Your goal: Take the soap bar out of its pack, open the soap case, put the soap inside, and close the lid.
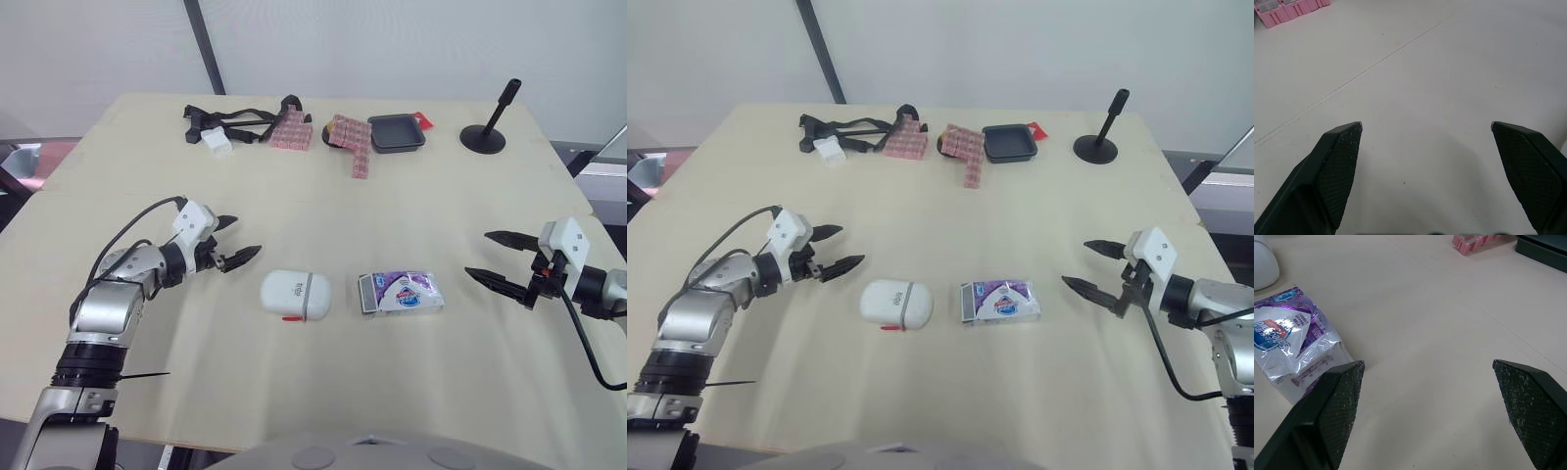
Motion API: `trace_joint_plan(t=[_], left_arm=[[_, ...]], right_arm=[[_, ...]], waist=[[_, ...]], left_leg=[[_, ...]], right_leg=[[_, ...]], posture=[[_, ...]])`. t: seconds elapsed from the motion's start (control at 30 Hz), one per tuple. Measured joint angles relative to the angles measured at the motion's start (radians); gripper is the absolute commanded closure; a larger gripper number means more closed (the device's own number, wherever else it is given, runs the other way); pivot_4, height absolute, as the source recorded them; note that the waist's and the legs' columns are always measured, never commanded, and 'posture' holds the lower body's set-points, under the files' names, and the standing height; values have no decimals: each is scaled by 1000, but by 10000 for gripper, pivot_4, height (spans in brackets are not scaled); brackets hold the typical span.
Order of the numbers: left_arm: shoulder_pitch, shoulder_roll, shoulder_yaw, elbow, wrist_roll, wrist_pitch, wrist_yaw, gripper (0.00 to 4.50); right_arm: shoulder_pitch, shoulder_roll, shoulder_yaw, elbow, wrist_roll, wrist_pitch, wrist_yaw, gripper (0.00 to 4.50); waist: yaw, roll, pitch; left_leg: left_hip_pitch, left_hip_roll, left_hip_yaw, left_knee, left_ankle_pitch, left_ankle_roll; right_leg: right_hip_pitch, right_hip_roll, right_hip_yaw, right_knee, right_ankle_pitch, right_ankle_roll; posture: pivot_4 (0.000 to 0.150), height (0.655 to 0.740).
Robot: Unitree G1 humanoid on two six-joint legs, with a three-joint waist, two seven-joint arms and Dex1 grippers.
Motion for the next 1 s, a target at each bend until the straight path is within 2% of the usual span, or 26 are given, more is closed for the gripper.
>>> trace_joint_plan(t=[0.7,1.0], left_arm=[[-64,-28,4,48,-10,-6,0,122],[-114,1,12,63,-81,51,-99,122]], right_arm=[[-68,-51,20,73,-22,-7,49,0],[-119,-144,66,117,-61,-32,132,0]], waist=[[0,0,0],[3,0,0]], left_leg=[[0,-1,0,0,0,1],[0,-1,0,0,0,1]], right_leg=[[0,-1,-1,1,0,-1],[0,-1,-1,1,0,-1]], posture=[[1500,7400],[1500,7400]])
